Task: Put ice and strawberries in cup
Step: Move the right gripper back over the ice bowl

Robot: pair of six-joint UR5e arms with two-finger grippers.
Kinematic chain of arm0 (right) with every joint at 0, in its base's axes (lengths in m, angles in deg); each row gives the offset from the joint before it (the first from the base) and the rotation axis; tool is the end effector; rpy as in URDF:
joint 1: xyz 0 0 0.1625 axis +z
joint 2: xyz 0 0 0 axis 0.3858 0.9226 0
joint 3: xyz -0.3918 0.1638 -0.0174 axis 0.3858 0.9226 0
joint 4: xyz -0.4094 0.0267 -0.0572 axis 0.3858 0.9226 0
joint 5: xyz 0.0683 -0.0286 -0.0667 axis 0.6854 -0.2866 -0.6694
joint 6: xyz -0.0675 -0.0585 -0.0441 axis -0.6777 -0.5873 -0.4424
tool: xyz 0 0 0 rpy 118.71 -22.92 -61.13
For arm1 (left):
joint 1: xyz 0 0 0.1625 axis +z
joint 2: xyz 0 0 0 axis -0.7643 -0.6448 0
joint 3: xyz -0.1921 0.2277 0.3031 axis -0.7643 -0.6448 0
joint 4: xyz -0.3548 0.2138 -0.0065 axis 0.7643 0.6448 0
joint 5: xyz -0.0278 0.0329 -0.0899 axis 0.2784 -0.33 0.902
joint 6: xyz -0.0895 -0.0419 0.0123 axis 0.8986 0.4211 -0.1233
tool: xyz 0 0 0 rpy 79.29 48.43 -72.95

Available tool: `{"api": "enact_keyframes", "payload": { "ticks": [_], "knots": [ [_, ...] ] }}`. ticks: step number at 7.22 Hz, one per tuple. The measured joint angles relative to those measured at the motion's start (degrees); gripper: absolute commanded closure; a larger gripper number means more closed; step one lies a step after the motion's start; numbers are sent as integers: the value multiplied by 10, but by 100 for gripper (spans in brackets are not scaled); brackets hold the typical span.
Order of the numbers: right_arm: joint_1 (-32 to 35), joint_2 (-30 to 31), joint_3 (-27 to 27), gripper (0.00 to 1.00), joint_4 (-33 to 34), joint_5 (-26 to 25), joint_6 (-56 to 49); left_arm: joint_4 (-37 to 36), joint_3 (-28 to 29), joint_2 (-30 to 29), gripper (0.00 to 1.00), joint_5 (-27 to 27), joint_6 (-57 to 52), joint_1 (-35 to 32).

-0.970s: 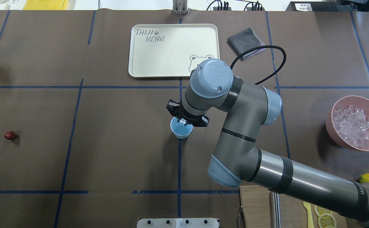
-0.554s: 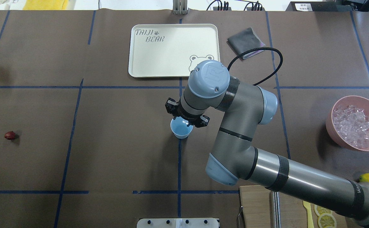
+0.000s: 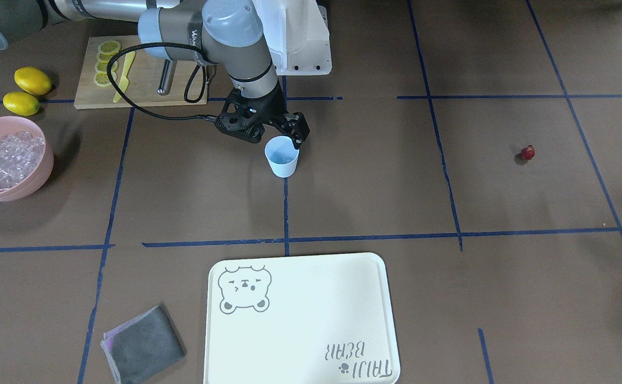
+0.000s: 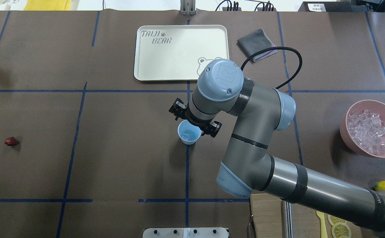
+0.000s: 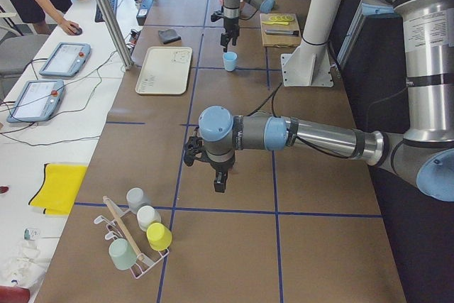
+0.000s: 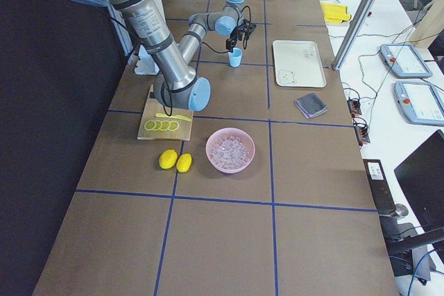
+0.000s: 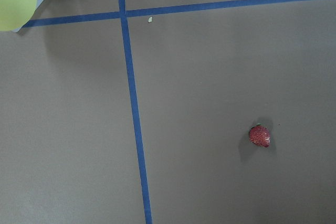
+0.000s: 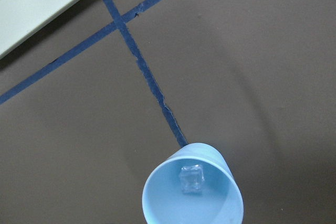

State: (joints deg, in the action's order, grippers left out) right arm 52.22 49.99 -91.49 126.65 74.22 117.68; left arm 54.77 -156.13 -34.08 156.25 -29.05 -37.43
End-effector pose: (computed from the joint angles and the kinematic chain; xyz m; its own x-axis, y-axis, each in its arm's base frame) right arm -0.5377 -0.4172 0.1535 0.4712 0.4848 0.7368 -0.3171 0.8726 -0.3714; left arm -0.0379 -0.4128 0.5808 0.6401 0.1210 -0.7587 -0.1010 0.9922 0.0730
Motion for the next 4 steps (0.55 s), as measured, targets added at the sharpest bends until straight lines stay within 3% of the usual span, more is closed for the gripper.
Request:
{"api": "enact_keyframes", "payload": {
  "ticks": [2, 4],
  "knots": [
    [41, 12, -62, 2, 58, 39, 1, 0, -1, 2, 0, 0, 0, 0],
    [111, 90, -152, 2, 121, 74, -27, 0, -6, 16, 0, 12, 0, 0]
  ]
}}
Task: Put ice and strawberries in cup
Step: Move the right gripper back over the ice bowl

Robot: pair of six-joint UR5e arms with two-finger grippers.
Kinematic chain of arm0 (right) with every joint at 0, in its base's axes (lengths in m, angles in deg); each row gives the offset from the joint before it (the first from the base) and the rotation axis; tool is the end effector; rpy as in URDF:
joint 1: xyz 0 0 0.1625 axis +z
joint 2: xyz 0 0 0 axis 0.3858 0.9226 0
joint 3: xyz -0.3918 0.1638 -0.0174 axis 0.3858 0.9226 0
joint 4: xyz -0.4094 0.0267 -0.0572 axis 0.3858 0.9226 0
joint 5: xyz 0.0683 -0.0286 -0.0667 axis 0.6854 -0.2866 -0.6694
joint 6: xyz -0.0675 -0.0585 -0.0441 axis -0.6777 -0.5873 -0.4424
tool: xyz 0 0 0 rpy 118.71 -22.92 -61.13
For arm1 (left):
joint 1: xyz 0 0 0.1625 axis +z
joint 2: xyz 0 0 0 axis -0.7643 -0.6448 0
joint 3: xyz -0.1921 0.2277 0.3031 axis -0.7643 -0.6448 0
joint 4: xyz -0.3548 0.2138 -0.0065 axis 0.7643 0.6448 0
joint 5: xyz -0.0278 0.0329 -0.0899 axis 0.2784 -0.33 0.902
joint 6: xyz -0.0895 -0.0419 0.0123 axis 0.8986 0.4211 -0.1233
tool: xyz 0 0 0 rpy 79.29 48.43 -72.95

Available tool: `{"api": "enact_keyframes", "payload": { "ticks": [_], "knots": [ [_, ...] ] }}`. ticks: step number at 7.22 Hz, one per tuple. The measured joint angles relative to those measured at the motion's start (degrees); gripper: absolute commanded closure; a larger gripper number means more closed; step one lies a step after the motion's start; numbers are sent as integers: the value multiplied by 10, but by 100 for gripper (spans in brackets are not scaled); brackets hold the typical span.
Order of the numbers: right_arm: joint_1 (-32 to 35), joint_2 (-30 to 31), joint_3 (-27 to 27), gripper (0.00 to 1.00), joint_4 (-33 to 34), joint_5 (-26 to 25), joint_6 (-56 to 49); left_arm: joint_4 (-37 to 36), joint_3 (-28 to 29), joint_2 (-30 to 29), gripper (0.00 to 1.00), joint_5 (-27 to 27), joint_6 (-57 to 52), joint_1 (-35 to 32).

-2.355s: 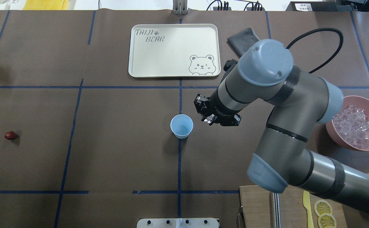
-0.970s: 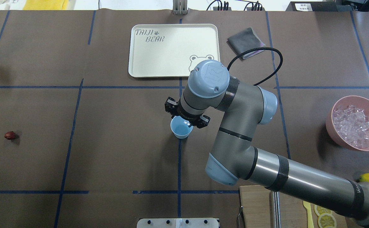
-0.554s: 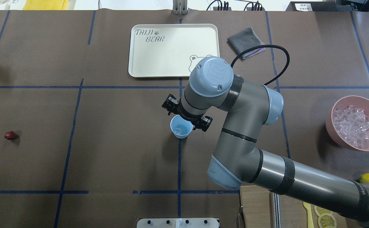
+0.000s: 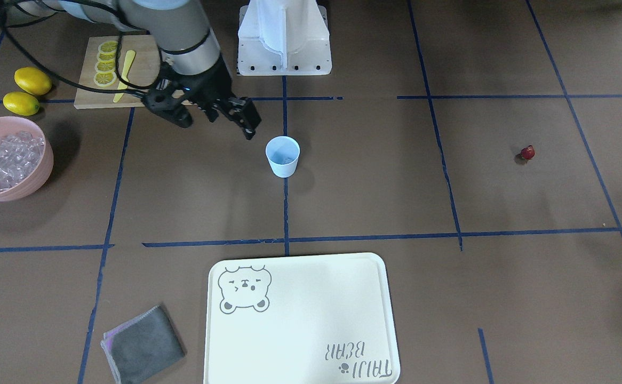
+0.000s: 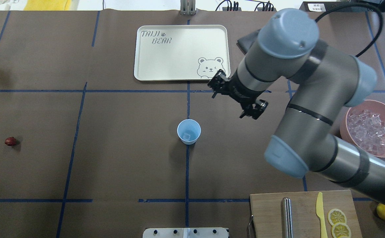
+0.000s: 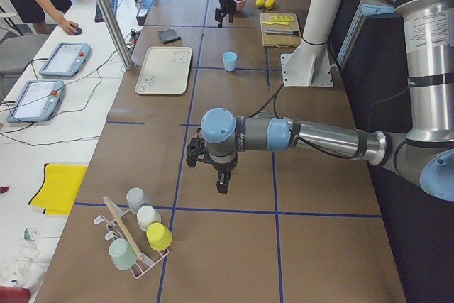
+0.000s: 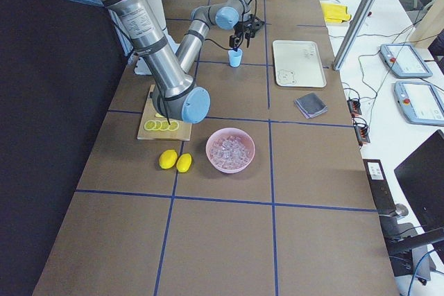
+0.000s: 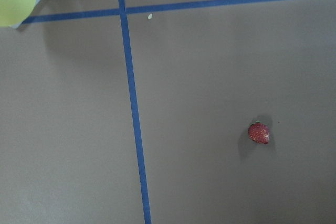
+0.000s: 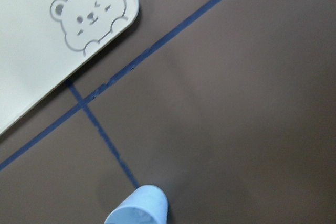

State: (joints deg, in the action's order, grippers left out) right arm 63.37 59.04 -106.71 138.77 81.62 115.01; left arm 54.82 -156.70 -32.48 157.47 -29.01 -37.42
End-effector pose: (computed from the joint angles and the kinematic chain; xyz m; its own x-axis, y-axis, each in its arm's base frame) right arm -0.3871 -0.4465 0.1796 0.4628 0.5802 0.6702 -0.3907 0.8122 -0.4333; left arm -0.0370 -0.4011 0.5856 0.6245 0.1065 -0.7737 -0.0994 0.9934 0.0566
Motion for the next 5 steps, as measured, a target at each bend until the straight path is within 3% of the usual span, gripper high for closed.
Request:
{"api": "enact_keyframes", "payload": {
  "ticks": [5],
  "knots": [
    [130, 221, -83, 3, 8, 53, -315, 1, -6, 5, 0, 12, 0, 1]
  ]
}}
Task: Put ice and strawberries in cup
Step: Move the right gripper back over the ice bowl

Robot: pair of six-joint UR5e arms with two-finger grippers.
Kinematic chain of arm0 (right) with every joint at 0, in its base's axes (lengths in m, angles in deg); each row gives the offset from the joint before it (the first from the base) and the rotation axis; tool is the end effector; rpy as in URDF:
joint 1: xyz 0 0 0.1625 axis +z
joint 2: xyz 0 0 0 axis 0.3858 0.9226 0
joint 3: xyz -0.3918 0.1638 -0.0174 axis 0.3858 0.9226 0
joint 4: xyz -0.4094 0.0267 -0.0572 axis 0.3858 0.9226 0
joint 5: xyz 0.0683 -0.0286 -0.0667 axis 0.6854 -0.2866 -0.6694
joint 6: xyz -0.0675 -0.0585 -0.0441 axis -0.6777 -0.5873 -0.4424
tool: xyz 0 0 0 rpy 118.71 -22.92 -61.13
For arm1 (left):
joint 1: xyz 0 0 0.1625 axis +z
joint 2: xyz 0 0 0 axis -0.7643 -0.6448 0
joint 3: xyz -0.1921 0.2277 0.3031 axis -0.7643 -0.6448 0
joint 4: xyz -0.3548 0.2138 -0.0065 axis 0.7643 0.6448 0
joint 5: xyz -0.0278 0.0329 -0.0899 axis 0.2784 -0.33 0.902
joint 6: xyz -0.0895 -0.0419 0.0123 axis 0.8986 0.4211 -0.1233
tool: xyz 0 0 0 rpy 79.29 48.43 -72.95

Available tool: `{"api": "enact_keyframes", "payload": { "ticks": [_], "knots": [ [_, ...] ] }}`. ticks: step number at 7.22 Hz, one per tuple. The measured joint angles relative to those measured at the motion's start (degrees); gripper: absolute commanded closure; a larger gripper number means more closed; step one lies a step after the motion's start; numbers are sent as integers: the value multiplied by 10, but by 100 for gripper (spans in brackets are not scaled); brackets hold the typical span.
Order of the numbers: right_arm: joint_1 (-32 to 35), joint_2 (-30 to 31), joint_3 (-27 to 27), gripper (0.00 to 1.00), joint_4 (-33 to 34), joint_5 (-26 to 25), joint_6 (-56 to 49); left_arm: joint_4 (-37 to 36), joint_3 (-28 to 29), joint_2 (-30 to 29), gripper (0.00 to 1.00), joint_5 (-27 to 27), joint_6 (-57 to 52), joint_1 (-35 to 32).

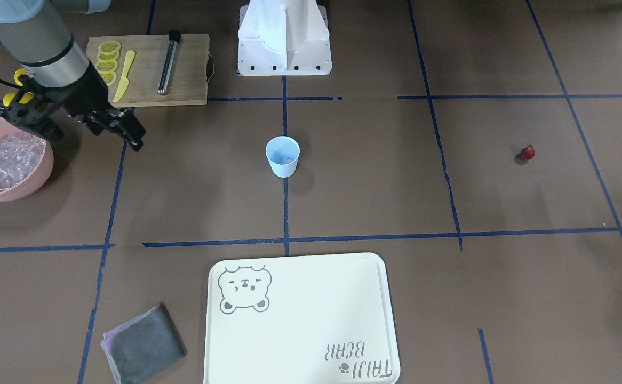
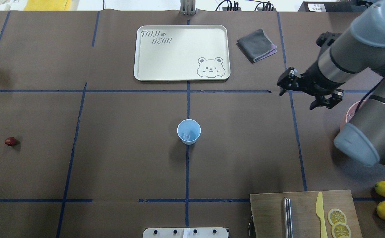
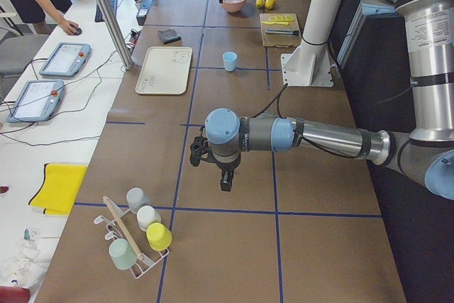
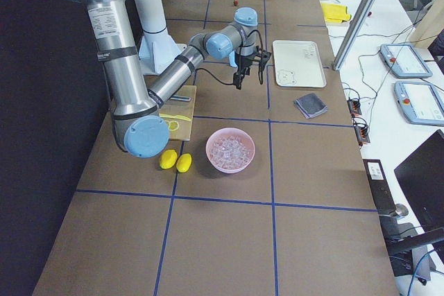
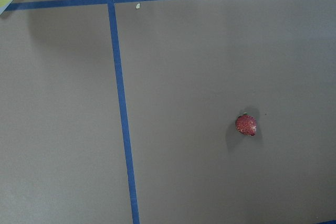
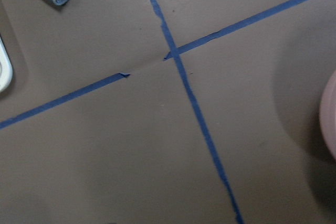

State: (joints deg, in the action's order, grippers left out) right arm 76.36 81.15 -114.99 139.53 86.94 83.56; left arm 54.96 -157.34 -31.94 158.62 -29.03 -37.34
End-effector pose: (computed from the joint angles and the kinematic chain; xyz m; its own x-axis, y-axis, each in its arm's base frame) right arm -0.2340 -0.4505 0.3328 0.6526 0.3505 0.6717 -0.2686 0.9360 -0.2275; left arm -0.0354 -0.3974 0.5821 0.6086 0.1102 -0.7858 -0.0997 0.9931 0.0620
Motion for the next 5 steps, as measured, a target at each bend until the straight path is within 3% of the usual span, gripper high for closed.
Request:
{"api": "enact_keyframes", "payload": {
  "ticks": [3, 5],
  "knots": [
    [92, 123, -3, 3, 0, 24, -309, 0, -3, 0, 0, 0, 0, 0],
    [124, 155, 28, 2, -5, 25, -442, -1, -10, 1, 0, -1, 4, 0]
  ]
}}
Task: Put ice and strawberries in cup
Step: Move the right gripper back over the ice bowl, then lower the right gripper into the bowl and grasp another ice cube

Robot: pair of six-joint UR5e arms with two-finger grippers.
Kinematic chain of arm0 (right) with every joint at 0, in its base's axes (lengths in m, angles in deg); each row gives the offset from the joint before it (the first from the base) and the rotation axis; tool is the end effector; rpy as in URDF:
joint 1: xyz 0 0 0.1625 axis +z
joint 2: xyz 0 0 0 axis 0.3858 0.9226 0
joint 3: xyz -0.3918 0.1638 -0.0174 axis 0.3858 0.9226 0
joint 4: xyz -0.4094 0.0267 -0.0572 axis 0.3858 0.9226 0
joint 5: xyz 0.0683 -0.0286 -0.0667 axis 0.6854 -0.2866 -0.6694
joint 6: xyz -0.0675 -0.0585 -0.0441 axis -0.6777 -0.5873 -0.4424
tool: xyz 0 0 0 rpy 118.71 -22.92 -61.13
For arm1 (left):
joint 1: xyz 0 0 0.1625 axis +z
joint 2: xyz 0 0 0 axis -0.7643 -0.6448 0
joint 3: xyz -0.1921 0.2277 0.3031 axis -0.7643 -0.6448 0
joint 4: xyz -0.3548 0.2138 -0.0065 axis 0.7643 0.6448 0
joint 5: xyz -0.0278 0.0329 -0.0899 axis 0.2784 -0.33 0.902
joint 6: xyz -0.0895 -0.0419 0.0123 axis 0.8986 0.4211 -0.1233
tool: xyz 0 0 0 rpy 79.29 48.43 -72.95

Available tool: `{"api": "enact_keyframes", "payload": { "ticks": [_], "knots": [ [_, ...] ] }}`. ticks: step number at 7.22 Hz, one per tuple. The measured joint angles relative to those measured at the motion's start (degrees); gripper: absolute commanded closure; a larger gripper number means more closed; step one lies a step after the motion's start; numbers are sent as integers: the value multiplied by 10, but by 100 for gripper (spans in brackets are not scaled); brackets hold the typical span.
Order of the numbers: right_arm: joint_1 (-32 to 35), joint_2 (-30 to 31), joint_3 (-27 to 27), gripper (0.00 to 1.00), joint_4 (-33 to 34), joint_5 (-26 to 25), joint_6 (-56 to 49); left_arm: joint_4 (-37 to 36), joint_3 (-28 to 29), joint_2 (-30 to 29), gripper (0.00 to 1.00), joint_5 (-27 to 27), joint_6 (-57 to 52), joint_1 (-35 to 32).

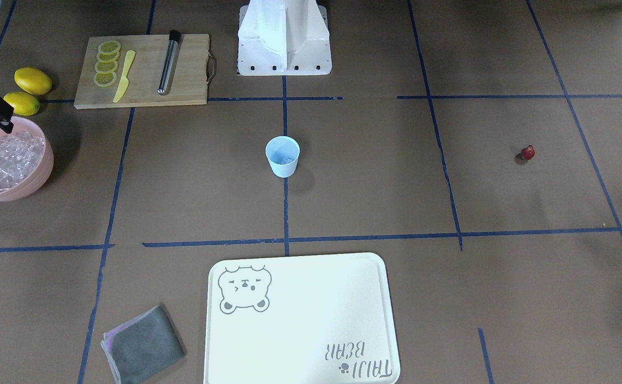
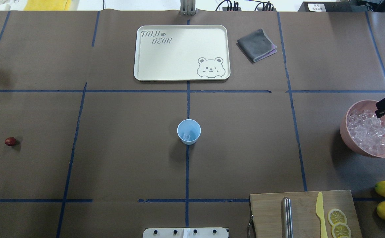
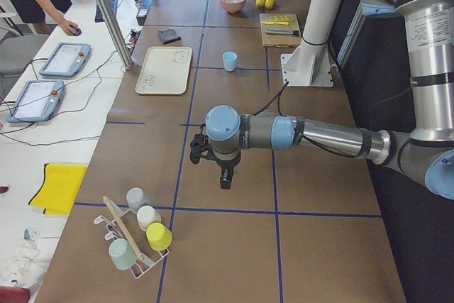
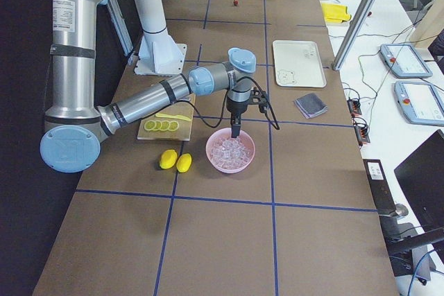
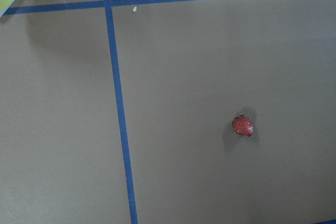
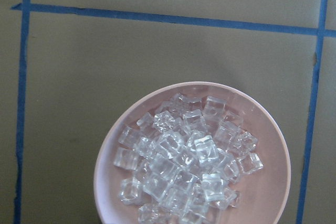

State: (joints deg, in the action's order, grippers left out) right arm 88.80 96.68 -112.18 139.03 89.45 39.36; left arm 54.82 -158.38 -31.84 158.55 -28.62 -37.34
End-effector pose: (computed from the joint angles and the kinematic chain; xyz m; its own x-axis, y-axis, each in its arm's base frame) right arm -0.1111 -0.4354 0.4806 0.7800 -0.0725 0.6215 0.0901 0.9959 0.0031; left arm -0.0355 -0.3965 0.5742 0.6097 0.1141 -0.7844 -0.0954 0.9930 0.0703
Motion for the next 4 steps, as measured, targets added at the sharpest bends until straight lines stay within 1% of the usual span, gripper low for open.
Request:
{"api": "enact_keyframes", "payload": {
  "ticks": [1, 2, 3, 4],
  "knots": [
    [4, 3, 19, 2, -18, 0, -20, 0, -2, 0, 0, 0, 2, 0],
    [3, 6, 47, 2, -57, 0, -25, 0, -2, 0, 0, 0, 3, 0],
    [-4, 7, 70, 2, -89, 0, -25, 0, -2, 1, 0, 0, 3, 0],
    [-16, 6, 81, 3, -105, -1, -23, 0, -3, 1, 0, 0, 4, 0]
  ]
}}
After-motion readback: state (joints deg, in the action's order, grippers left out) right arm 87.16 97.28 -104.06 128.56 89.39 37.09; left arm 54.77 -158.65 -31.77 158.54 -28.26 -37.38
